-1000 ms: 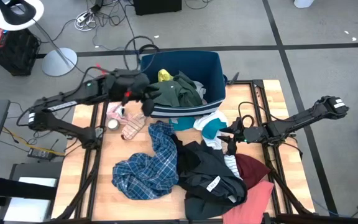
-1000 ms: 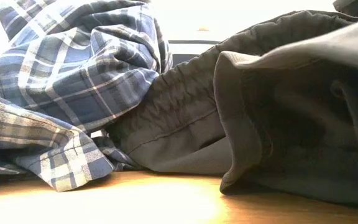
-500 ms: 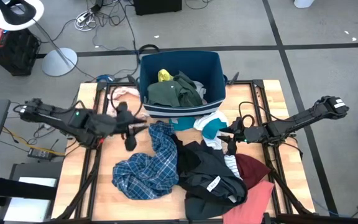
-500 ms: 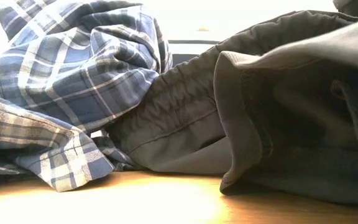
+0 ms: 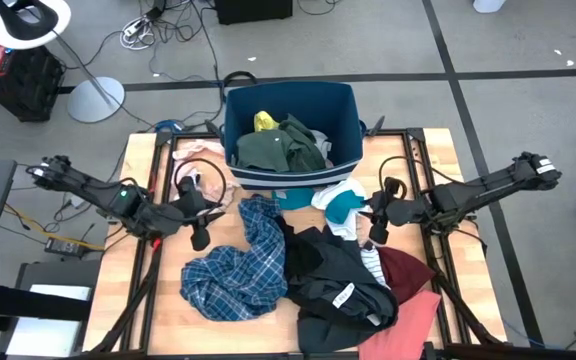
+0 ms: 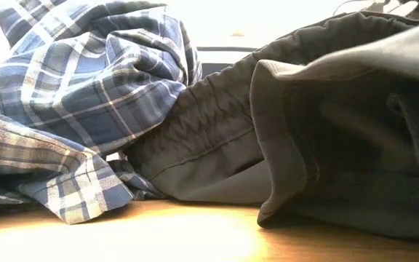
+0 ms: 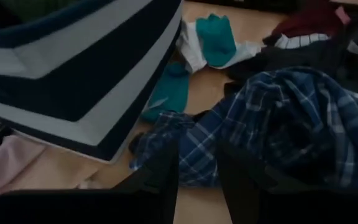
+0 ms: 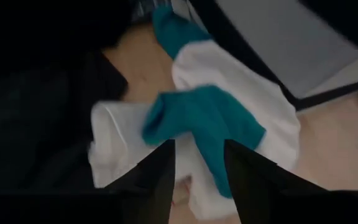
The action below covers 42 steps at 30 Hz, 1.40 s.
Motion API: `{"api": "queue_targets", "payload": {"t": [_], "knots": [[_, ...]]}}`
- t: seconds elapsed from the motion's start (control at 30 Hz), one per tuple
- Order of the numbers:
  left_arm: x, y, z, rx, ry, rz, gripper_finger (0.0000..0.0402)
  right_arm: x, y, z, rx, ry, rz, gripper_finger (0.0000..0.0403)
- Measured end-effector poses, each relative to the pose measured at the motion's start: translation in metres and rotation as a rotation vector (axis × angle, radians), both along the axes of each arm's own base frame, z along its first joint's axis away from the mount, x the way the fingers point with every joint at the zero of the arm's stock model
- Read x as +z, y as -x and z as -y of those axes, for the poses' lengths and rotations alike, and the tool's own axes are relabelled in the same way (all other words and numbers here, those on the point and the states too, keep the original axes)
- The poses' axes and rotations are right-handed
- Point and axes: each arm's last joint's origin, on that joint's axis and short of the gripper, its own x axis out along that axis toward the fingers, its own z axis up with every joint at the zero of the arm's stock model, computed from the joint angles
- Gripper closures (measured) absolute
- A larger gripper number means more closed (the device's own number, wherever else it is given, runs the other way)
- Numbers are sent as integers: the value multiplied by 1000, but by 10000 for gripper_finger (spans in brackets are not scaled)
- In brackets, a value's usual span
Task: Sort clothes
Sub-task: Put the blue sock into the laundry organizer
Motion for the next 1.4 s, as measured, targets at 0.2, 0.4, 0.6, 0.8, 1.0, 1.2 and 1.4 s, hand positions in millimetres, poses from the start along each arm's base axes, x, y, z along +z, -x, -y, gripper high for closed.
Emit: {"api": "queue_targets", "payload": {"t": [0.2,0.4,0.6,0.8,1.0,1.2,1.4], "knots": [[-10,-7,3,-43,-61,86,289,-17,-10,0,-12,32,-124,268],[-24,-3,4,-154,-1,163,289,-30,-22,3,-27,64,-195,258],[-39,6,0,-185,-3,264,289,-37,-27,10,-37,95,-253,242],[-56,9,-1,-190,16,294,289,-40,-32,15,-18,133,-282,239],[-57,9,-4,-168,5,298,289,-39,-48,21,12,180,-202,242],[-57,8,-6,-153,2,298,289,-41,-61,27,-21,134,-135,341],[-58,8,-6,-149,11,295,289,6,-81,23,-5,148,-17,394]]}}
